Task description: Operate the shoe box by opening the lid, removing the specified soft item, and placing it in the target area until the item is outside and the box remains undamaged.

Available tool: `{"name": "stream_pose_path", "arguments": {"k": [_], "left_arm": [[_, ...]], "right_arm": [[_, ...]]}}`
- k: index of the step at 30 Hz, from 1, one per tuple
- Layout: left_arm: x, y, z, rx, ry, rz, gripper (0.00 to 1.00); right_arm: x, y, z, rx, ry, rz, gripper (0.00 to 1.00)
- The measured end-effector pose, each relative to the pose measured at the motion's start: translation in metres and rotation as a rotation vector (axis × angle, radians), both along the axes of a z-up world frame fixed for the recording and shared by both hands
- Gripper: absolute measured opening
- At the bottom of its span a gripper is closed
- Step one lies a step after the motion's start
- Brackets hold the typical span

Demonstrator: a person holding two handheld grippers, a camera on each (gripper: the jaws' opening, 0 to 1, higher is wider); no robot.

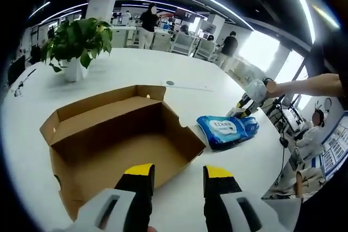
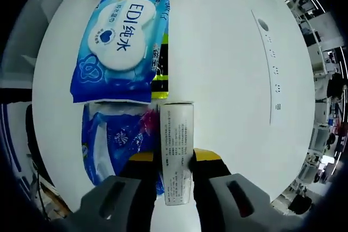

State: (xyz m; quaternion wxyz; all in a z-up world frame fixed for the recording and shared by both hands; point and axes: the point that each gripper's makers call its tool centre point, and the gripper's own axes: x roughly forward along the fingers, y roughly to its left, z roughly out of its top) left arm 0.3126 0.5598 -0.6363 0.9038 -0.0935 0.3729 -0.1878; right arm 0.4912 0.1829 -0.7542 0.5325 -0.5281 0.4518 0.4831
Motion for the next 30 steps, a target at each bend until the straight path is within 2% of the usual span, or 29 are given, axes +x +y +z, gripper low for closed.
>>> {"name": "stream_pose_path", "arguments": {"k": [10,12,17,18,19,23,25,26,29,30], "left_arm": [[-0.002,-0.001,-0.002,-0.017,-0.008,-0.008,0.36],[-0.002,-0.002,-0.001,-0.024,-0.013,-0.011,0.36],[-0.005,-0.003,0.001,-0.035,-0.023,-0.018,0.36],[-0.005,-0.003,0.001,-0.036,-0.026,-0.021,0.36],[-0.006,-0.002,0.002,-0.037,-0.028,-0.023,0.36],[-0.011,0.002,0.003,-0.044,-0.035,-0.022,0.36],[-0.013,0.004,0.003,-0.044,-0.035,-0.021,0.36],[-0.015,0.005,0.003,-0.045,-0.036,-0.021,0.36],[-0.020,0.011,0.000,-0.044,-0.032,-0.017,0.36],[-0.021,0.012,0.000,-0.045,-0.031,-0.016,0.36]], "right_arm": [[0.006,-0.004,0.027,0.054,-0.053,-0.087,0.24],[0.005,-0.005,0.033,0.073,-0.054,-0.121,0.24],[0.004,-0.004,0.044,0.144,-0.047,-0.268,0.26],[0.004,0.000,0.049,0.203,-0.047,-0.338,0.27],[0.004,0.001,0.051,0.216,-0.045,-0.356,0.27],[0.011,0.010,0.066,0.374,-0.054,-0.559,0.28],[0.016,0.017,0.076,0.483,-0.056,-0.680,0.27],[0.019,0.023,0.082,0.562,-0.048,-0.752,0.27],[0.024,0.029,0.092,0.699,-0.023,-0.880,0.30],[0.024,0.030,0.095,0.722,-0.027,-0.900,0.30]]}}
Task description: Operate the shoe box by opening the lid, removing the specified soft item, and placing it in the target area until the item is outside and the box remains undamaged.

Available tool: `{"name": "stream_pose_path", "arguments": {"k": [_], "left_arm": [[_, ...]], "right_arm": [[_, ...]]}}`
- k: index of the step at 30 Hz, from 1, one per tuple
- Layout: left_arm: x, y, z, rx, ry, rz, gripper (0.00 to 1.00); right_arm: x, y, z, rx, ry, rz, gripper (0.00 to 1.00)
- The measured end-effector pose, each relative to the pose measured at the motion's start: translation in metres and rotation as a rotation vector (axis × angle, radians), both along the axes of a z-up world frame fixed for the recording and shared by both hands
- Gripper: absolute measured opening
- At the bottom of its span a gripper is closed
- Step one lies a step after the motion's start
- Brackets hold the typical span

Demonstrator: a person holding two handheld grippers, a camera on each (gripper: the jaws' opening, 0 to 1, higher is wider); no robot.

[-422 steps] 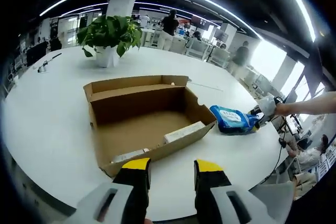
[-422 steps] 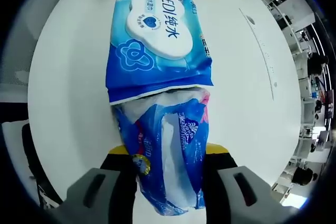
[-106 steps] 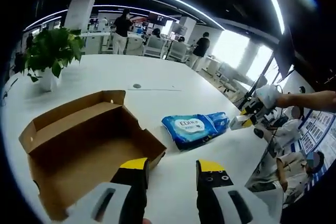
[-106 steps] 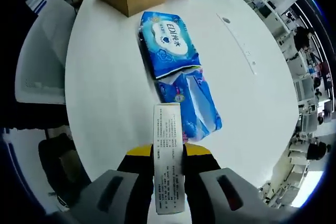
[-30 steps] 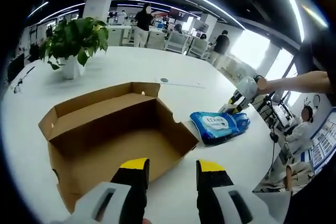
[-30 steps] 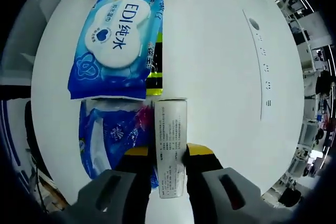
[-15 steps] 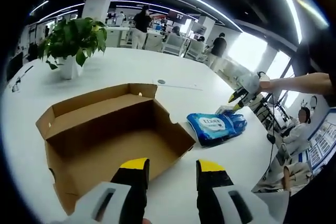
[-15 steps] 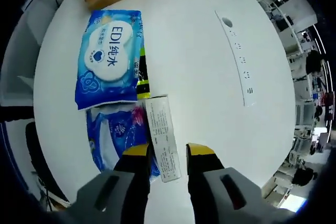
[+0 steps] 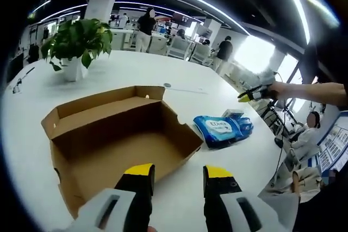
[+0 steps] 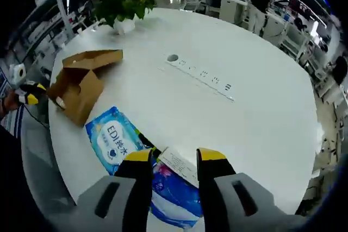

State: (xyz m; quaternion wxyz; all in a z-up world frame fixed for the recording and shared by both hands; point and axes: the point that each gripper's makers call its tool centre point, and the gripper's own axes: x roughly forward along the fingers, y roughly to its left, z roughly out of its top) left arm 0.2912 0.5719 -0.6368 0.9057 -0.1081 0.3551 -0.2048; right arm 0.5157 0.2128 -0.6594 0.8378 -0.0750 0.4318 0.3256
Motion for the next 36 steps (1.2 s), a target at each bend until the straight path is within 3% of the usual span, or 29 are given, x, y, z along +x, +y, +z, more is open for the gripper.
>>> {"name": "stream_pose_path", "arguments": {"k": [13,17,21,27,36], "left_arm": [[-0.012,0.021,-0.001,0.005,-0.001,0.009,0.36],[-0.014,0.031,-0.003,0.021,0.001,0.010,0.36],[-0.015,0.050,-0.016,0.046,0.025,0.010,0.36],[-0.012,0.069,-0.020,0.080,0.035,0.004,0.36],[-0.001,0.081,-0.023,0.113,0.038,-0.022,0.36]], "right_arm": [[-0.020,0.018,0.015,0.037,-0.036,-0.045,0.30],[-0.027,0.036,0.020,0.060,-0.044,-0.027,0.30],[-0.033,0.064,0.026,0.085,-0.056,0.023,0.31],[-0.051,0.107,0.032,0.136,-0.059,0.098,0.32],[-0.074,0.133,0.034,0.152,-0.051,0.168,0.33]]}}
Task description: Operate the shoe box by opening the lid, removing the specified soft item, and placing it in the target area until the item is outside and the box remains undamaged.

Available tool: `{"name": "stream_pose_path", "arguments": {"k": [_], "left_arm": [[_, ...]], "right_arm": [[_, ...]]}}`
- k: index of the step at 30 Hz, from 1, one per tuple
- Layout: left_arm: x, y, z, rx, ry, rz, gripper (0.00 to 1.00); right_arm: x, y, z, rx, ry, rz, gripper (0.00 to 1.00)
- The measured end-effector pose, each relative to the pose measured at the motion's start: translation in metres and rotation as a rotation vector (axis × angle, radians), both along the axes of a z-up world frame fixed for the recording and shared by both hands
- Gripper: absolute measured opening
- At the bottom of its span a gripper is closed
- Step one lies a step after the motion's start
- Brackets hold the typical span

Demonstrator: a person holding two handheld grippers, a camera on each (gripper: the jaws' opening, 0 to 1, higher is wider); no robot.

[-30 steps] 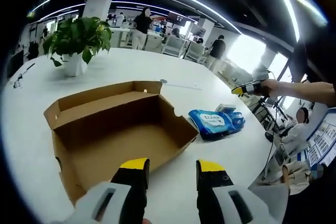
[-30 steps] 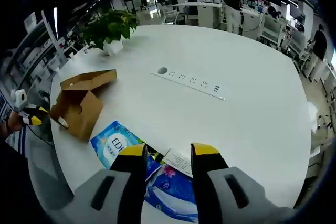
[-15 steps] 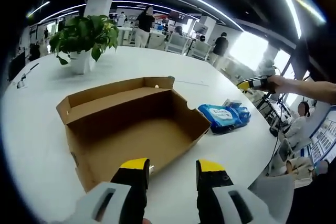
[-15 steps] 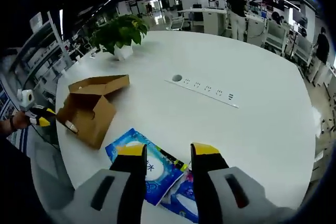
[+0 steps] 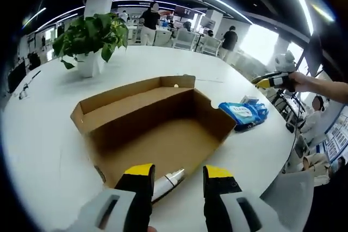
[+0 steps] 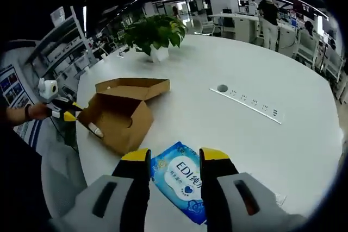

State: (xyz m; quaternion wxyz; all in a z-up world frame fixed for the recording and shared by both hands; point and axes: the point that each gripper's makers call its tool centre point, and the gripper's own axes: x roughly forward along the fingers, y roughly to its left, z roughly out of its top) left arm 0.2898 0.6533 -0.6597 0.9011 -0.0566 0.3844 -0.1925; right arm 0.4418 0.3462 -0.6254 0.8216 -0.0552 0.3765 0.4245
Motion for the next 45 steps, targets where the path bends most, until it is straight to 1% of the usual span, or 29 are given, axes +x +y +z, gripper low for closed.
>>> {"name": "stream_pose_path", "arguments": {"k": [4,7,11,15,17,19,21,24,28,29,33,34,37,40,43,45], "left_arm": [[0.003,0.002,-0.005,0.019,0.009,-0.029,0.36],[0.004,0.007,-0.015,0.086,0.027,-0.099,0.36],[0.009,0.014,-0.024,0.132,0.046,-0.155,0.36],[0.015,0.019,-0.035,0.157,0.066,-0.201,0.36],[0.019,0.024,-0.045,0.160,0.098,-0.210,0.36],[0.020,0.026,-0.051,0.182,0.114,-0.255,0.36],[0.021,0.026,-0.056,0.193,0.132,-0.295,0.37],[0.017,0.026,-0.067,0.219,0.173,-0.382,0.37],[0.014,0.022,-0.074,0.245,0.200,-0.480,0.38],[0.016,0.022,-0.075,0.269,0.196,-0.507,0.38],[0.013,0.015,-0.078,0.268,0.221,-0.583,0.38],[0.012,0.012,-0.080,0.271,0.230,-0.614,0.38],[0.012,0.007,-0.086,0.272,0.256,-0.668,0.38],[0.012,0.002,-0.090,0.257,0.274,-0.704,0.38],[0.012,0.000,-0.096,0.243,0.306,-0.747,0.38],[0.008,-0.002,-0.098,0.231,0.330,-0.776,0.35]], "right_arm": [[-0.010,0.002,0.003,0.003,-0.002,0.008,0.33],[-0.020,0.001,0.005,0.006,-0.004,0.020,0.33],[-0.033,-0.001,0.007,0.015,-0.007,0.022,0.33],[-0.056,-0.004,0.009,0.031,-0.005,0.018,0.33],[-0.067,-0.006,0.010,0.044,0.005,0.004,0.33],[-0.079,-0.007,0.012,0.058,0.014,-0.003,0.33],[-0.089,-0.010,0.012,0.053,0.011,-0.002,0.33],[-0.100,-0.014,0.013,0.056,0.013,-0.012,0.33],[-0.118,-0.022,0.014,0.066,0.017,-0.041,0.33],[-0.123,-0.024,0.012,0.064,0.018,-0.046,0.33],[-0.137,-0.033,0.006,0.061,0.032,-0.081,0.33],[-0.140,-0.034,0.004,0.062,0.035,-0.089,0.33],[-0.149,-0.039,0.000,0.056,0.045,-0.108,0.33],[-0.158,-0.044,-0.003,0.050,0.055,-0.126,0.33],[-0.165,-0.048,-0.006,0.039,0.061,-0.139,0.33],[-0.168,-0.050,-0.006,0.040,0.067,-0.152,0.33]]}}
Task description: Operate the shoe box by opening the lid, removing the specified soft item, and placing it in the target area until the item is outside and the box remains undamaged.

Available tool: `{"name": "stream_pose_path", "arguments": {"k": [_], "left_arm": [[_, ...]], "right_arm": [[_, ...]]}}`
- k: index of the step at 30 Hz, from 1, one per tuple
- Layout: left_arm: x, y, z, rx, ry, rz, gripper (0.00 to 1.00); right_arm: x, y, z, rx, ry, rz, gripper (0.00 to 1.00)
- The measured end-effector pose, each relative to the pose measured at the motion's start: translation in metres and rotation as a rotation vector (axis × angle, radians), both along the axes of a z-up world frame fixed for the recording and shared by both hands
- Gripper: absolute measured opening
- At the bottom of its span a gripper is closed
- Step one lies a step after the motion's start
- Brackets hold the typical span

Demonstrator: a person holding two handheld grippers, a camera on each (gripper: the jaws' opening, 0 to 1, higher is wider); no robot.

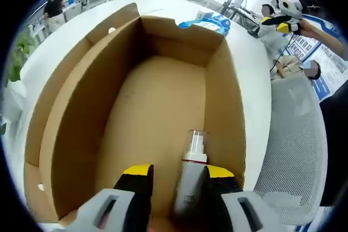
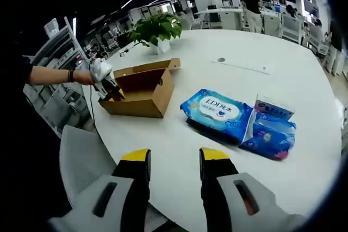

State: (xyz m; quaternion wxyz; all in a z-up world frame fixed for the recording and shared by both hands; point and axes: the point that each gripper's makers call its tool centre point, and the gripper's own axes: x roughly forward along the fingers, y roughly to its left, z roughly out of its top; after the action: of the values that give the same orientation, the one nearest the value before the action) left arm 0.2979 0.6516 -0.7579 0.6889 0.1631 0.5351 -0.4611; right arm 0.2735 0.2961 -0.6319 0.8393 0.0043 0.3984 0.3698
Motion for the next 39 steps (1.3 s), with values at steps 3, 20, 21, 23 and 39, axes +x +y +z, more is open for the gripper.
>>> {"name": "stream_pose_path", "arguments": {"k": [3,20,21,23,39], "left_arm": [[-0.001,-0.002,-0.002,-0.004,0.019,-0.010,0.37],[-0.002,0.016,0.002,0.073,-0.062,-0.106,0.37],[-0.004,0.015,0.000,0.081,-0.065,-0.119,0.37],[-0.007,0.011,-0.004,0.092,-0.065,-0.132,0.36],[0.008,-0.002,-0.006,0.094,-0.169,-0.143,0.20]], "right_arm": [[-0.004,0.000,0.001,0.000,0.000,-0.014,0.32],[-0.009,0.018,-0.003,0.013,0.013,-0.008,0.31],[-0.008,0.021,-0.003,0.016,0.011,-0.004,0.31],[-0.008,0.025,-0.003,0.019,0.011,-0.001,0.31],[-0.013,0.039,-0.008,0.034,0.020,0.011,0.30]]}}
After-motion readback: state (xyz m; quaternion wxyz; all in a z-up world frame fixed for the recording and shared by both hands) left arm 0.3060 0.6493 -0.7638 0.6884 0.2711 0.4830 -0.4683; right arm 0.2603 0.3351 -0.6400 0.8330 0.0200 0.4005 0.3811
